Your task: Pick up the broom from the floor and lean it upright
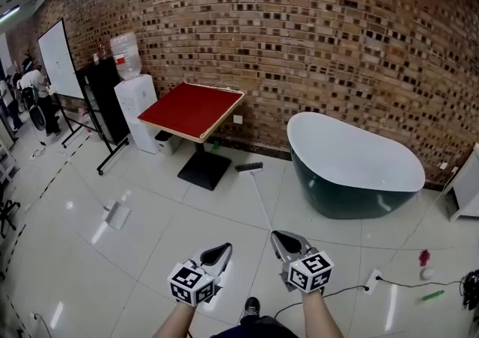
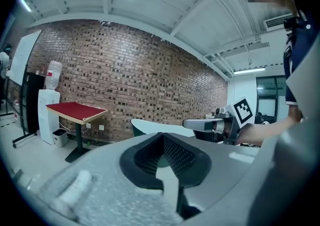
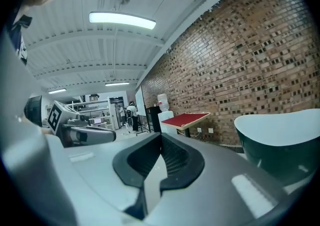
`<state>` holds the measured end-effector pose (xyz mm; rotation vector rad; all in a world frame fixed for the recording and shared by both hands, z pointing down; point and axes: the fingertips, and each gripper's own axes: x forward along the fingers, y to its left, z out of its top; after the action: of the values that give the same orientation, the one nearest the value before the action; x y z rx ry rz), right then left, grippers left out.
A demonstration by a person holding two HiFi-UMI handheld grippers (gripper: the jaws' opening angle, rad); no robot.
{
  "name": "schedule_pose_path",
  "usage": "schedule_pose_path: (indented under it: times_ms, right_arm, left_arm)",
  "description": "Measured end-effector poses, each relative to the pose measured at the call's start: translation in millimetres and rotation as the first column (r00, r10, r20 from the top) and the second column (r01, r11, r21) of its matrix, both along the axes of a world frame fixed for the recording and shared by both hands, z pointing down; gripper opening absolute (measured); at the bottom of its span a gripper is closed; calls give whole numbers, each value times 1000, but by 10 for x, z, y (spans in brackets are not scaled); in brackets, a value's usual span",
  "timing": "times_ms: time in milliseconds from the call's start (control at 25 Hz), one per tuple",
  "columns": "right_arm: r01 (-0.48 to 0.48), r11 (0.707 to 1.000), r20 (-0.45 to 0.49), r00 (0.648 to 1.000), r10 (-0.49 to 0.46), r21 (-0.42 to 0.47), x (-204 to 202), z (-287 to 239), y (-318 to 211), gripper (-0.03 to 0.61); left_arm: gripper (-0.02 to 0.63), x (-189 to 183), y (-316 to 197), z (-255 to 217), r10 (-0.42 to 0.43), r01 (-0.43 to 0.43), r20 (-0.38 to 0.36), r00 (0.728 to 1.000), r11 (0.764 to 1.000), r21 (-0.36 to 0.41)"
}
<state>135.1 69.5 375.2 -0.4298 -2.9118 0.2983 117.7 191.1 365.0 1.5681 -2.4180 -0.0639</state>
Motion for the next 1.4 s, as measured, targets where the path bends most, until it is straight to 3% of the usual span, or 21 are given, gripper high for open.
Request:
schedule_pose_path:
  times_ms: [240,400,640,840,960,1120,1280,1400]
  right_arm:
    - [-17,999,61,998,20,-38,-742,-46,-92,5]
    - [-35,998,45,998,37,-42,-1057,23,-76,6]
    - [-131,991,13,991,131,-12,-1641,202,-130,6]
    - [-244,970,-22,970,244,20,-2178,275,-30,6]
    - [-297,954,-31,954,299,49,-2434,205,36,6]
    - [-407,912,-67,910,410,54,-2476,243,9,6]
    - [-518,854,-116,846,520,49,-2291,442,-236,6]
    - [-603,797,-125,788,603,36,-2105,553,-589,6]
  left_arm:
    - [0,-629,-79,2,10,-9,19,1000,999,-33]
    - [0,-1066,-92,76,28,-28,3,1000,999,-36]
    - [2,-1791,-189,237,117,-117,-2,993,993,-15]
    - [0,-2450,-168,430,242,-243,-46,969,970,-12]
    - [1,-2803,-184,503,317,-319,-75,945,948,-10]
    - [0,-3125,-335,606,432,-436,-97,897,900,-24]
    - [0,-3267,-714,785,518,-525,-113,848,850,-41]
    - [0,-3180,-1158,906,601,-609,-111,792,791,-67]
